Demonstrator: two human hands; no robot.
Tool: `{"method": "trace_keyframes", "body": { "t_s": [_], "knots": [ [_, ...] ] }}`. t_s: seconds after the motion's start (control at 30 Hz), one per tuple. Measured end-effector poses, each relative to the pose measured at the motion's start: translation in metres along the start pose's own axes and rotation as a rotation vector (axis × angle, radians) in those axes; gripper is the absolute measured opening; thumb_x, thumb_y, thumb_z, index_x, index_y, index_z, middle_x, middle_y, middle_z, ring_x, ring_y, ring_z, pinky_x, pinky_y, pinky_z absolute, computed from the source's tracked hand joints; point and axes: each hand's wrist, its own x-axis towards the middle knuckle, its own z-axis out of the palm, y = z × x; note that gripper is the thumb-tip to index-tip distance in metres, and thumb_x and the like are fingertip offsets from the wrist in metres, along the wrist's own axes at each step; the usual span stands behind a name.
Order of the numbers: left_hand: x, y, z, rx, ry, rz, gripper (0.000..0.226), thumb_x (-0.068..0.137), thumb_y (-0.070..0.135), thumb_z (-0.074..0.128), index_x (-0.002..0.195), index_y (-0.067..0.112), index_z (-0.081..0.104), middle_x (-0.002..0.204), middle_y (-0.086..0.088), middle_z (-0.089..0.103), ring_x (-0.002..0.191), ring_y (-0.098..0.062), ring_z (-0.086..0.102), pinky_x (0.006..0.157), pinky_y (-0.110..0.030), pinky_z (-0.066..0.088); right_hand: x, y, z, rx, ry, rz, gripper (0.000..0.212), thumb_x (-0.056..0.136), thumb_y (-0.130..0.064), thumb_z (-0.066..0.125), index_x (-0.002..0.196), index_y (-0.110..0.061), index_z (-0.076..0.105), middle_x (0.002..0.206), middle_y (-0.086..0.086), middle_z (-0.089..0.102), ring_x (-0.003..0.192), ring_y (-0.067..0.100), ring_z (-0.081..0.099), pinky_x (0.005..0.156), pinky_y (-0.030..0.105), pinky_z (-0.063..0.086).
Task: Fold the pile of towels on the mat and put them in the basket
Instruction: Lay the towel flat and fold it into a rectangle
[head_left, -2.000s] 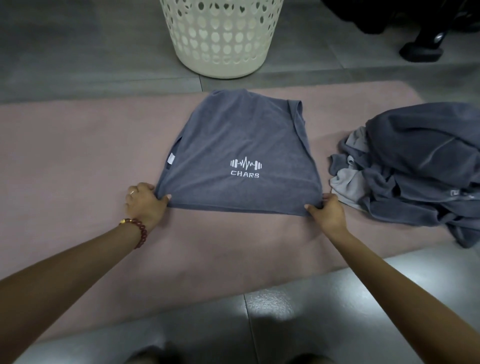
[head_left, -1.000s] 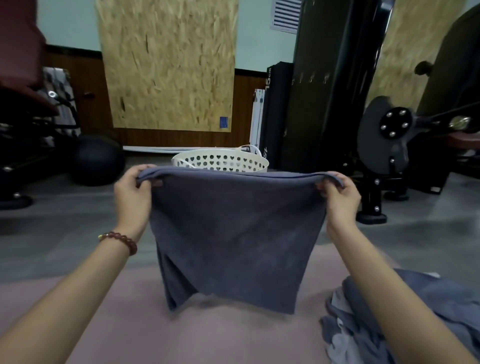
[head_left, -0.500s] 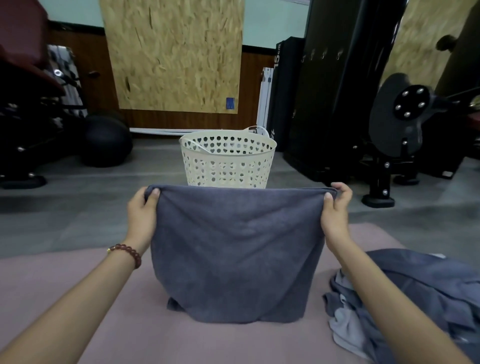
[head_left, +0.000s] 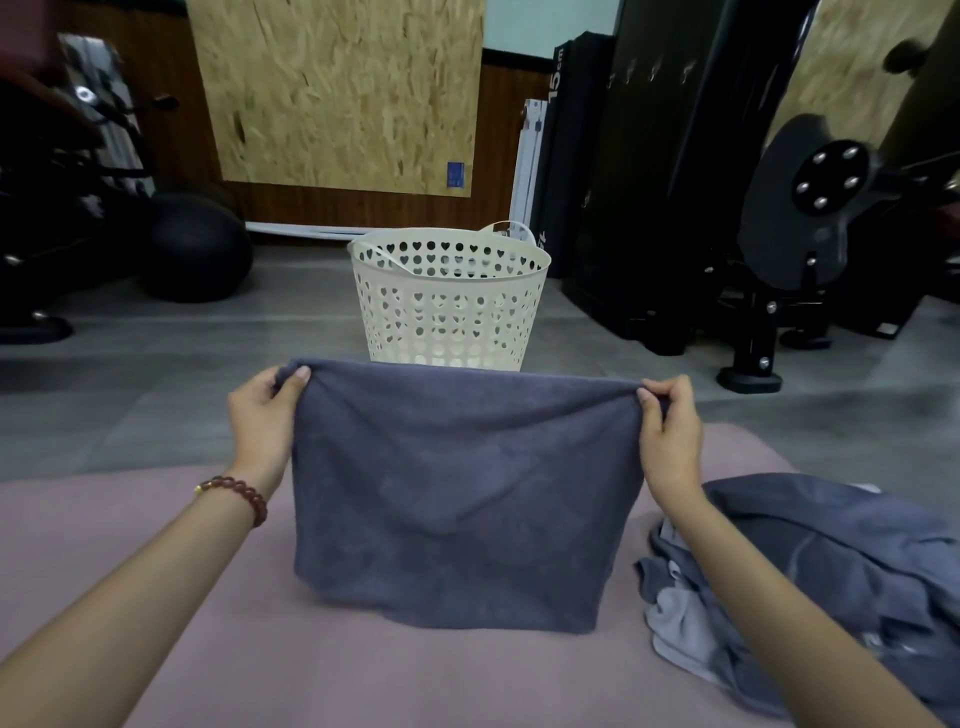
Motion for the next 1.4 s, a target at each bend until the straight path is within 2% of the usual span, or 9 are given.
{"method": "trace_keyframes", "body": {
  "t_s": [0.1, 0.27, 0.43, 0.73, 0.97, 1.1, 1.17, 1.27, 1.4],
  "knots": [
    [-0.004, 0.005, 0.0, -0.018, -0.031, 0.027, 0.021, 0.085, -0.004, 0.06, 0.089, 0.017, 0.059, 0.065, 0.015, 0.066, 0.061, 0.01, 0.057, 0.063, -0.005, 0.044, -0.001, 0.003, -0.001, -0.002, 0.029, 0.052, 0.007, 0.097, -0.01, 0.045, 0.091, -0.013, 0.047, 0.081, -0.014, 0.055, 0.075, -0.004, 0.052, 0.063, 0.001, 0.036],
    [-0.008, 0.009, -0.004, 0.051, -0.097, 0.098, 0.034, 0.081, -0.009, 0.063, 0.078, 0.023, 0.05, 0.078, 0.002, 0.059, 0.068, 0.003, 0.059, 0.066, -0.007, 0.045, -0.001, 0.008, 0.0, 0.018, 0.049, 0.146, 0.003, 0.097, -0.01, 0.044, 0.096, -0.012, 0.045, 0.081, -0.011, 0.052, 0.075, -0.001, 0.049, 0.06, 0.0, 0.036],
    [-0.013, 0.009, -0.004, 0.095, -0.2, 0.09, 0.029, 0.075, -0.012, 0.067, 0.072, 0.016, 0.059, 0.07, 0.011, 0.065, 0.067, 0.008, 0.06, 0.07, -0.006, 0.045, -0.003, 0.016, 0.0, 0.025, 0.073, 0.242, 0.005, 0.099, -0.014, 0.042, 0.103, -0.014, 0.045, 0.097, 0.0, 0.052, 0.09, 0.013, 0.048, 0.077, 0.023, 0.035],
    [-0.012, 0.003, -0.007, 0.019, -0.183, -0.04, 0.02, 0.077, -0.008, 0.067, 0.085, 0.01, 0.066, 0.063, 0.023, 0.067, 0.063, 0.01, 0.06, 0.065, -0.006, 0.047, -0.004, 0.03, -0.01, 0.005, 0.117, 0.25, 0.013, 0.095, -0.01, 0.048, 0.106, -0.004, 0.055, 0.099, 0.002, 0.055, 0.095, 0.015, 0.05, 0.078, 0.018, 0.035],
    [-0.011, 0.011, -0.005, 0.045, -0.099, 0.051, 0.03, 0.08, -0.007, 0.066, 0.08, 0.022, 0.057, 0.081, 0.005, 0.06, 0.067, 0.006, 0.057, 0.068, -0.008, 0.046, -0.007, 0.017, -0.007, 0.118, 0.099, 0.199, 0.006, 0.096, -0.01, 0.047, 0.1, -0.014, 0.048, 0.089, -0.011, 0.051, 0.082, -0.001, 0.048, 0.068, -0.001, 0.036],
    [-0.021, -0.002, -0.008, 0.084, -0.142, -0.037, 0.028, 0.083, -0.006, 0.063, 0.104, 0.012, 0.057, 0.084, 0.005, 0.058, 0.068, 0.005, 0.057, 0.067, -0.005, 0.045, -0.024, 0.025, 0.0, 0.089, -0.071, 0.238, 0.009, 0.098, -0.009, 0.041, 0.107, -0.012, 0.043, 0.096, -0.004, 0.047, 0.087, 0.005, 0.048, 0.071, 0.0, 0.034],
    [-0.027, -0.018, -0.019, 0.201, -0.234, -0.107, 0.034, 0.084, -0.007, 0.06, 0.114, 0.009, 0.055, 0.088, -0.002, 0.061, 0.07, 0.005, 0.058, 0.066, -0.002, 0.044, -0.036, 0.035, -0.002, 0.024, -0.286, 0.308, 0.023, 0.098, -0.015, 0.046, 0.12, -0.008, 0.041, 0.111, 0.002, 0.046, 0.105, 0.016, 0.047, 0.085, 0.013, 0.036],
    [-0.039, -0.042, -0.04, 0.52, -0.386, -0.096, 0.014, 0.087, -0.005, 0.057, 0.097, 0.002, 0.063, 0.092, -0.012, 0.061, 0.084, -0.017, 0.053, 0.062, -0.008, 0.04, -0.057, 0.055, -0.014, -0.242, -0.632, 0.377, 0.05, 0.09, -0.016, 0.062, 0.131, -0.006, 0.036, 0.121, 0.004, 0.044, 0.116, 0.018, 0.043, 0.095, 0.024, 0.034],
    [-0.047, -0.062, -0.051, 0.823, -0.454, -0.144, 0.021, 0.091, 0.003, 0.054, 0.071, 0.007, 0.046, 0.075, -0.019, 0.054, 0.077, -0.029, 0.052, 0.064, -0.033, 0.036, -0.068, 0.07, -0.02, -0.58, -0.748, 0.383, 0.034, 0.089, -0.013, 0.062, 0.119, 0.0, 0.055, 0.117, 0.015, 0.06, 0.112, 0.028, 0.055, 0.076, 0.024, 0.036]
  ]
}}
